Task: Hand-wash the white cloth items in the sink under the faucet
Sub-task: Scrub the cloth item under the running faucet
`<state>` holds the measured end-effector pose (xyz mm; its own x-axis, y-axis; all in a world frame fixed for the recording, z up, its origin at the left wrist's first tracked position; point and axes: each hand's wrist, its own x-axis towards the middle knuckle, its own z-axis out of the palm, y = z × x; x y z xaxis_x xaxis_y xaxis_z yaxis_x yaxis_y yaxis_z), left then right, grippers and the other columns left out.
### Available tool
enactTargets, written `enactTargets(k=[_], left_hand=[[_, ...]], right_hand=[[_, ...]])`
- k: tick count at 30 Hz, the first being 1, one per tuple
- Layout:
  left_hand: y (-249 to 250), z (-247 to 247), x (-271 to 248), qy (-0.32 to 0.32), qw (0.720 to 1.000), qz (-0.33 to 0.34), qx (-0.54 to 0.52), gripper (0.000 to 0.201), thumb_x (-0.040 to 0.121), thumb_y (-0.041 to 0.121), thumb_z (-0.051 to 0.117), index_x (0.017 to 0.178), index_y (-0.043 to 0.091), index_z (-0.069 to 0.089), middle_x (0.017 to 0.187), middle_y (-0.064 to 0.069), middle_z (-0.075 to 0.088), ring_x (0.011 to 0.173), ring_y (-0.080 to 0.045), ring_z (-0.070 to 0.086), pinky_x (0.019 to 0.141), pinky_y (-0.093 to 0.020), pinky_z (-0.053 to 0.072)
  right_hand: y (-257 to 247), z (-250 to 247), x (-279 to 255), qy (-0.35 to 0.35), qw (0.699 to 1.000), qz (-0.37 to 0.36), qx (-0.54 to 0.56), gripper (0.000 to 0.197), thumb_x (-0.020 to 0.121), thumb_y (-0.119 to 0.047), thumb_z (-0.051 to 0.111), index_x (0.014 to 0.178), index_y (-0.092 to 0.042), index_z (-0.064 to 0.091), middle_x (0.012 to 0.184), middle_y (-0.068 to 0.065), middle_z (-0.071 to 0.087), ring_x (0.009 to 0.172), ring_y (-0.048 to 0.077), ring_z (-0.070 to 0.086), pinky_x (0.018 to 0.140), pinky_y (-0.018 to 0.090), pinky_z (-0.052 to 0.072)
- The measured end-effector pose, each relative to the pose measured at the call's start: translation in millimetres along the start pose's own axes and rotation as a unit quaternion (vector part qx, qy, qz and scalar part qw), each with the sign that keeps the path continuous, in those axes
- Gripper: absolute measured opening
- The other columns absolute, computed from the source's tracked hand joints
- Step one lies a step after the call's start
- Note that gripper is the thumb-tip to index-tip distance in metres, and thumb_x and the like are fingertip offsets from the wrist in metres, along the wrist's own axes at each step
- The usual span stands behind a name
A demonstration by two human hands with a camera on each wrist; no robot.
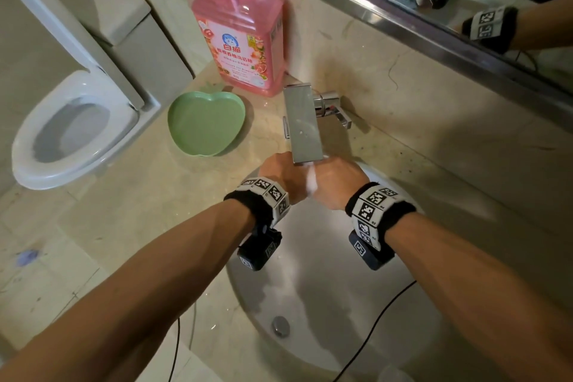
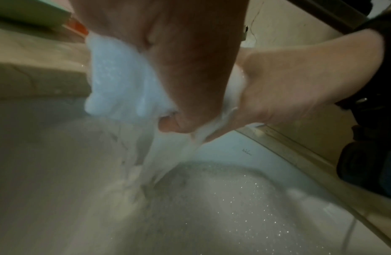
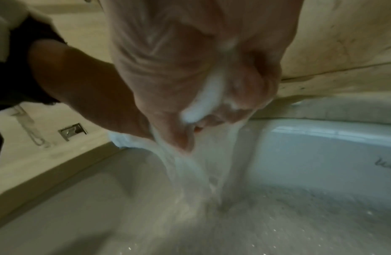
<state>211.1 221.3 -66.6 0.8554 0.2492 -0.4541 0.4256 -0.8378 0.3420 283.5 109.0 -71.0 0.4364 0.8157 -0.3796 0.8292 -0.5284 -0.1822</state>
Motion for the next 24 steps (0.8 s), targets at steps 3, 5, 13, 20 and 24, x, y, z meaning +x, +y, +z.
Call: enactTargets(k=[3, 5, 13, 20, 24], left_hand=[[1, 2, 2, -0.011, 1.0, 0.007, 0.012, 0.02, 0.09, 0.033, 0.047, 0.105, 0.026, 0.058, 0.099, -0.001, 0.067, 0.077, -0.02, 0.058, 0.071, -0.029, 0.049], [-2, 7, 5, -0.004, 1.0, 0.009, -0.007, 0.027, 0.093, 0.037, 0.049, 0.115, 0.026, 0.059, 0.109, 0.0, 0.066, 0.087, -0.021, 0.061, 0.079, -0.03, 0.052], [-11, -1, -1, -0.021, 0.994, 0.03, -0.099, 0.037, 0.086, 0.039, 0.061, 0.122, 0.031, 0.058, 0.119, -0.002, 0.063, 0.101, -0.022, 0.06, 0.089, -0.028, 0.049], [-39, 1, -33, -0.035, 0.98, -0.026, -0.193, 0.06, 0.088, 0.05, 0.063, 0.134, 0.014, 0.048, 0.129, -0.006, 0.058, 0.118, -0.024, 0.056, 0.1, -0.034, 0.044], [-48, 3, -47, 0.018, 0.98, -0.011, -0.199, 0.058, 0.095, 0.033, 0.059, 0.147, 0.013, 0.042, 0.148, -0.009, 0.046, 0.135, -0.026, 0.043, 0.112, -0.034, 0.032]], right_hand=[[4, 3, -1, -0.003, 1.0, -0.004, 0.003, 0.007, 0.08, -0.016, 0.061, 0.086, -0.02, 0.063, 0.082, 0.005, 0.069, 0.076, 0.024, 0.068, 0.061, 0.027, 0.05], [9, 6, -2, 0.001, 1.0, -0.003, 0.02, 0.013, 0.081, -0.02, 0.065, 0.095, -0.021, 0.066, 0.085, 0.005, 0.07, 0.074, 0.022, 0.067, 0.06, 0.026, 0.048], [20, -4, 2, 0.008, 0.976, 0.028, 0.216, 0.061, 0.079, -0.034, 0.076, 0.127, -0.019, 0.042, 0.106, 0.005, 0.066, 0.089, 0.026, 0.067, 0.077, 0.044, 0.058], [-1, -4, -8, 0.039, 0.942, -0.082, 0.324, 0.044, 0.081, -0.003, 0.077, 0.123, -0.01, 0.067, 0.122, 0.009, 0.068, 0.115, 0.021, 0.062, 0.1, 0.027, 0.046], [-21, -2, -2, 0.075, 0.937, -0.044, 0.339, 0.053, 0.079, -0.005, 0.077, 0.128, -0.001, 0.058, 0.123, 0.017, 0.062, 0.115, 0.028, 0.059, 0.1, 0.03, 0.046]])
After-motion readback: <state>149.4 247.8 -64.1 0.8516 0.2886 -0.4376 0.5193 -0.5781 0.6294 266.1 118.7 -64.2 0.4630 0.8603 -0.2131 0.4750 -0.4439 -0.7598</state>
